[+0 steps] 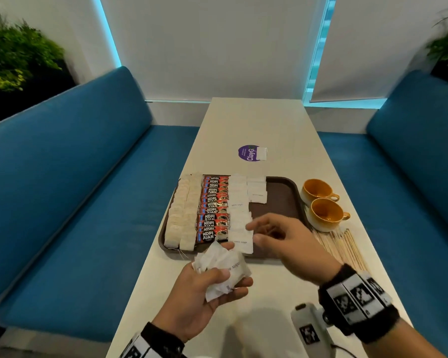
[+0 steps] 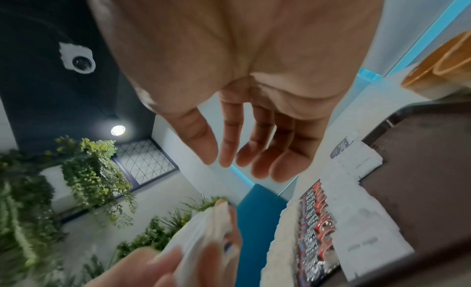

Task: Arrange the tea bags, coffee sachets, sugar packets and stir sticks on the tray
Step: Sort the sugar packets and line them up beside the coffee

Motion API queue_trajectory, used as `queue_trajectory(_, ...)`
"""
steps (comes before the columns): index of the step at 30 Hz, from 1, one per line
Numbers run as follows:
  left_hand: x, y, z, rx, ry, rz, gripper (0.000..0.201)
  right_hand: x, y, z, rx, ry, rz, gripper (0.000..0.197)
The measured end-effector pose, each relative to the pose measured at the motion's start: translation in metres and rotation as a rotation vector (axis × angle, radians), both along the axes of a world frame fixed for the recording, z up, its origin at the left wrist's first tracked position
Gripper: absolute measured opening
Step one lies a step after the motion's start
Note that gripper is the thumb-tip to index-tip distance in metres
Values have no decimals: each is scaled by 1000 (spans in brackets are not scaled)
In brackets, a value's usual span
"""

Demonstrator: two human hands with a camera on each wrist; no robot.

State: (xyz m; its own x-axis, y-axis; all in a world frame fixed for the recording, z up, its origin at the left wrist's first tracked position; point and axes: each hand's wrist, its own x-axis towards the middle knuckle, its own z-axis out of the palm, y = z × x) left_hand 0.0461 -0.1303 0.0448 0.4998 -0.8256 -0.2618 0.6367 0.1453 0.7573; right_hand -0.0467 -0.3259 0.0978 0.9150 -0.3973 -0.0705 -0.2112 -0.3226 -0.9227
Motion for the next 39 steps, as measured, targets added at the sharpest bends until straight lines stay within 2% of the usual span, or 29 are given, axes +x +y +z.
queue_trajectory(7, -28, 10, 17, 56, -133, -60, 50, -52, 36, -16, 252, -55, -47, 21)
queue_trajectory(12, -41, 12, 22, 175, -184, 5, 44, -70, 50, -19, 368, -122, -86, 21)
queue_trajectory(17, -51, 14, 22, 213, -182, 81, 34, -78, 57, -23, 443, -181, -134, 20)
queue_trajectory(22, -60, 17, 25, 119, -56, 65, 40, -81, 60, -19, 445, -191, -208, 15)
queue_trajectory(26, -60, 17, 27, 66, -13, 78, 34, -85, 57, -13, 388, -226, -250, 19)
queue_trajectory(31, -61, 14, 23, 171, -135, 66, 33, -86, 56, -11, 353, -250, -271, 9)
queue_trajectory(39, -61, 10, 17, 221, -226, 121, 26, -87, 52, -17, 227, -195, -228, 19)
